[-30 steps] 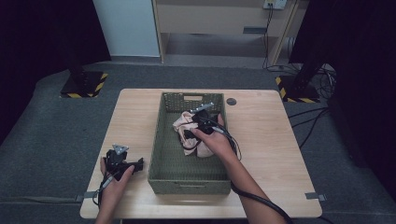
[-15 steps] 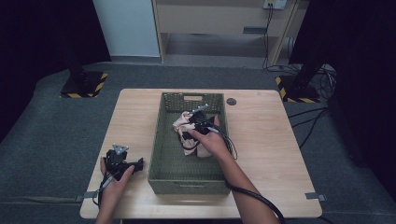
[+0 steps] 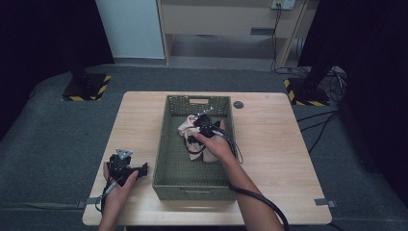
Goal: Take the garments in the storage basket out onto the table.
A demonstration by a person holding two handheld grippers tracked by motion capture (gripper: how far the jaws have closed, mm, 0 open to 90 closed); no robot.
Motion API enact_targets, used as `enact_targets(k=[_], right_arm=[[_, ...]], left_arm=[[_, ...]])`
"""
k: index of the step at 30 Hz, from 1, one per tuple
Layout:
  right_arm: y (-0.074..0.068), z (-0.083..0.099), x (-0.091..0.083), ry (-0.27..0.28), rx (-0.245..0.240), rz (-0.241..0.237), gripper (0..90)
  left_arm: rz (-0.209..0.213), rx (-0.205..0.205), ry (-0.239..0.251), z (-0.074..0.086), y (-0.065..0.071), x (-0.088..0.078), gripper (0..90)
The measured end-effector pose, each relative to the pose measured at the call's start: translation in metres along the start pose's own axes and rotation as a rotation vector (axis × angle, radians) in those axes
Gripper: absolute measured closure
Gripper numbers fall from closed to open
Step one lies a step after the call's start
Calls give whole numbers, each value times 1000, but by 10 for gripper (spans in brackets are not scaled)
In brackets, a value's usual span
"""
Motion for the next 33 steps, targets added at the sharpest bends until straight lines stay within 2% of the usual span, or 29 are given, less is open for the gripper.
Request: enact_targets(k=[22, 33], right_arm=[[-4, 0, 16, -40, 0, -4, 31], [-6, 0, 24, -44, 3, -5, 25]], left_arm=[[0, 0, 0, 0, 0, 0, 0], [0, 0, 0, 0, 0, 0, 0]])
Point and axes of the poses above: each handheld gripper's, and its own axes: x roughly forward along the jaws, z roughly out of its underside, y roughly to its right, the point moved 8 cm from there along x, roughly forward along the jaws, and after that the axes turned 3 degrees about -y, right-handed, at the moved point
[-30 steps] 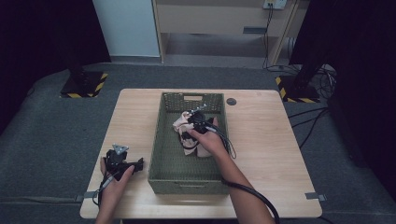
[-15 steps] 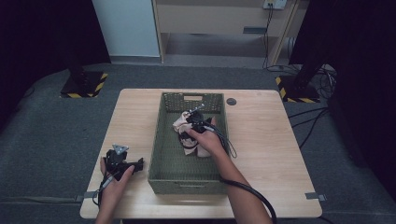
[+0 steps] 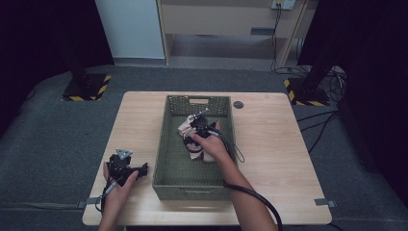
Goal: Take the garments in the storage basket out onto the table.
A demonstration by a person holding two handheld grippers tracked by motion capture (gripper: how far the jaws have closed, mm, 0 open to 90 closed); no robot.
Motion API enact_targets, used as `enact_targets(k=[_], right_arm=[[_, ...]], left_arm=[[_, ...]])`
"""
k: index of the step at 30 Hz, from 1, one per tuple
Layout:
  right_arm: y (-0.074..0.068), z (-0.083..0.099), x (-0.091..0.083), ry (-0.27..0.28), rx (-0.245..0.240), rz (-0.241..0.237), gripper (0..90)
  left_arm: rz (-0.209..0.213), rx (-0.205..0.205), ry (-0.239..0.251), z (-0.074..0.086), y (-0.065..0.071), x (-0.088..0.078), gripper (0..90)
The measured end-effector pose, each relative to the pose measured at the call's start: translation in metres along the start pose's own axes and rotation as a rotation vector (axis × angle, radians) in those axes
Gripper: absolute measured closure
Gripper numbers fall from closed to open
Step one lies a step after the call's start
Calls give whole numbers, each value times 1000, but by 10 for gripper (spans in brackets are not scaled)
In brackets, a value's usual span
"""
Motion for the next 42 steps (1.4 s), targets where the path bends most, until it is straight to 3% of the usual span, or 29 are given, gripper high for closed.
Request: enact_targets(k=[18, 26, 34, 39, 41, 42], right_arm=[[-2, 0, 9, -9, 8, 3, 16], [-2, 1, 10, -9, 10, -1, 54], [0, 2, 7, -22, -35, 20, 202], [-3, 2, 3, -27, -85, 14, 358], [-4, 2, 2, -29, -94, 13, 380], [-5, 2, 0, -29, -107, 9, 451]], left_arm=[[0, 0, 0, 0, 0, 0, 0], [0, 0, 0, 0, 0, 0, 0], [0, 0, 0, 0, 0, 0, 0], [0, 0, 0, 0, 0, 0, 0], [0, 0, 0, 0, 0, 0, 0], [0, 0, 0, 0, 0, 0, 0]])
Point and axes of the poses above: each handheld gripper's, and its own axes: x roughly forward along the jaws, z roughly out of its underside, y roughly to its right, the point moved 8 cm from there along x, roughly forward along the jaws, and after that the axes turned 3 degrees about -y, right-handed, at the moved point
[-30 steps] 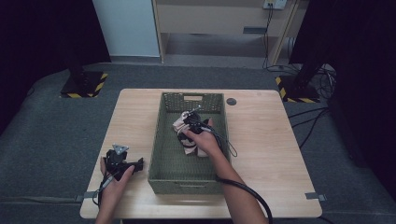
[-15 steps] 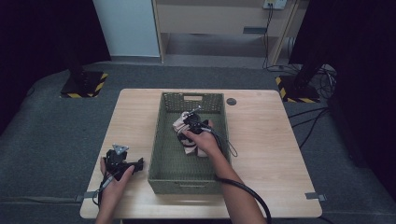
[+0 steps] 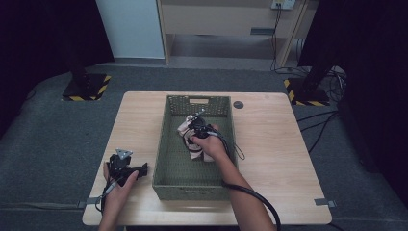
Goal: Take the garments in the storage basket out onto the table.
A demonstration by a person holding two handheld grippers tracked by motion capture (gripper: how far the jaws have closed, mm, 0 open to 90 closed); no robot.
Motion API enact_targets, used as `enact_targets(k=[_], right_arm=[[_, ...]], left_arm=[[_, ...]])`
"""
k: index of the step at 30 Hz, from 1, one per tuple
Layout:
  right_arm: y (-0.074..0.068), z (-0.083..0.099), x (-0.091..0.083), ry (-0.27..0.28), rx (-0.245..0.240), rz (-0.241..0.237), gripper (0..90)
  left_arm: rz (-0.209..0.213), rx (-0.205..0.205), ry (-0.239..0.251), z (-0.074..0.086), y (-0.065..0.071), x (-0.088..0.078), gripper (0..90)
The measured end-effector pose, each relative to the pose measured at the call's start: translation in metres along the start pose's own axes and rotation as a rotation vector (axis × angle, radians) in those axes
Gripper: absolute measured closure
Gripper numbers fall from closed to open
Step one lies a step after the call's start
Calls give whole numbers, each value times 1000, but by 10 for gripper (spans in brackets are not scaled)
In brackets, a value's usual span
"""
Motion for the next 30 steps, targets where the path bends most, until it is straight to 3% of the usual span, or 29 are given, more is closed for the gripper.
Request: enact_targets(k=[9, 21, 30], right_arm=[[-2, 0, -6, 10, -12, -26, 590], [9, -5, -18, 58, 27, -4, 604], [10, -6, -24, 61, 25, 1, 603]], left_arm=[[0, 0, 0, 0, 0, 0, 0], [0, 0, 0, 0, 0, 0, 0], [0, 0, 0, 0, 0, 0, 0]])
Point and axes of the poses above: each handheld gripper's, and its own axes: x roughly forward along the jaws, z roughly out of its underside, y roughly to its right, the point moved 8 cm from there along x, roughly forward along the jaws, and after that the axes turned 3 degrees about -y, right-handed, at the moved point
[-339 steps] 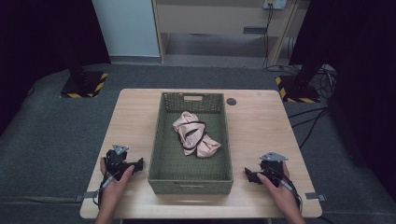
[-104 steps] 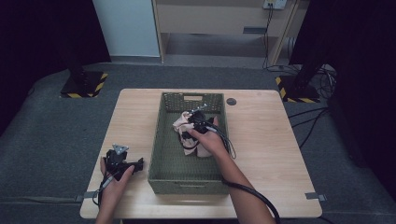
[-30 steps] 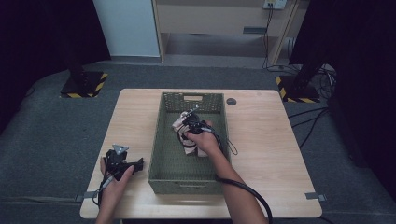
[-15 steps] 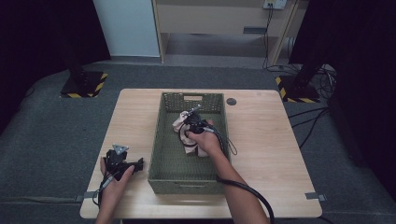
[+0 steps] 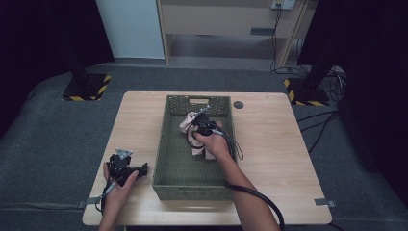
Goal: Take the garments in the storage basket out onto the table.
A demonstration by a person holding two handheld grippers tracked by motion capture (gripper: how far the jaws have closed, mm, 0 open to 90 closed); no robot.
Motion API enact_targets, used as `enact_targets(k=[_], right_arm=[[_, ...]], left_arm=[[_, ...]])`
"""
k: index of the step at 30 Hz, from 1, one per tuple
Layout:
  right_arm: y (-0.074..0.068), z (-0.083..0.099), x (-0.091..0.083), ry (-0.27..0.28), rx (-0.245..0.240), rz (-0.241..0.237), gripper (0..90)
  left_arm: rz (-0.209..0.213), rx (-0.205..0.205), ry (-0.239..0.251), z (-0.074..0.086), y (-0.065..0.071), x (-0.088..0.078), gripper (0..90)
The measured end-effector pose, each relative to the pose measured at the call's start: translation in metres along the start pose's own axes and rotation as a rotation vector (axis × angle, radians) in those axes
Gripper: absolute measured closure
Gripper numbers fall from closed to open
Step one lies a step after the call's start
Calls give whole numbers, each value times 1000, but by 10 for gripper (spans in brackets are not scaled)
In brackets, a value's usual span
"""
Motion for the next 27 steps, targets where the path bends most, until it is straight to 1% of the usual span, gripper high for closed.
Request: enact_targets(k=[10, 23, 25, 27], right_arm=[[1, 0, -6, 8, 6, 7, 604], [-3, -9, -29, 49, -19, 19, 604], [-2, -10, -31, 56, -17, 28, 604], [-2, -10, -34, 60, -11, 25, 604]], left_arm=[[0, 0, 0, 0, 0, 0, 0], [0, 0, 0, 0, 0, 0, 0], [0, 0, 0, 0, 0, 0, 0], [0, 0, 0, 0, 0, 0, 0]])
Point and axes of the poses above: each handheld gripper's, and its own axes: x roughly forward along the jaws, z roughly out of its underside, y roughly to its right, the point moved 8 cm from there along x, roughly forward along the jaws, and after that the axes turned 3 degrees about -y, right-handed, at the moved point
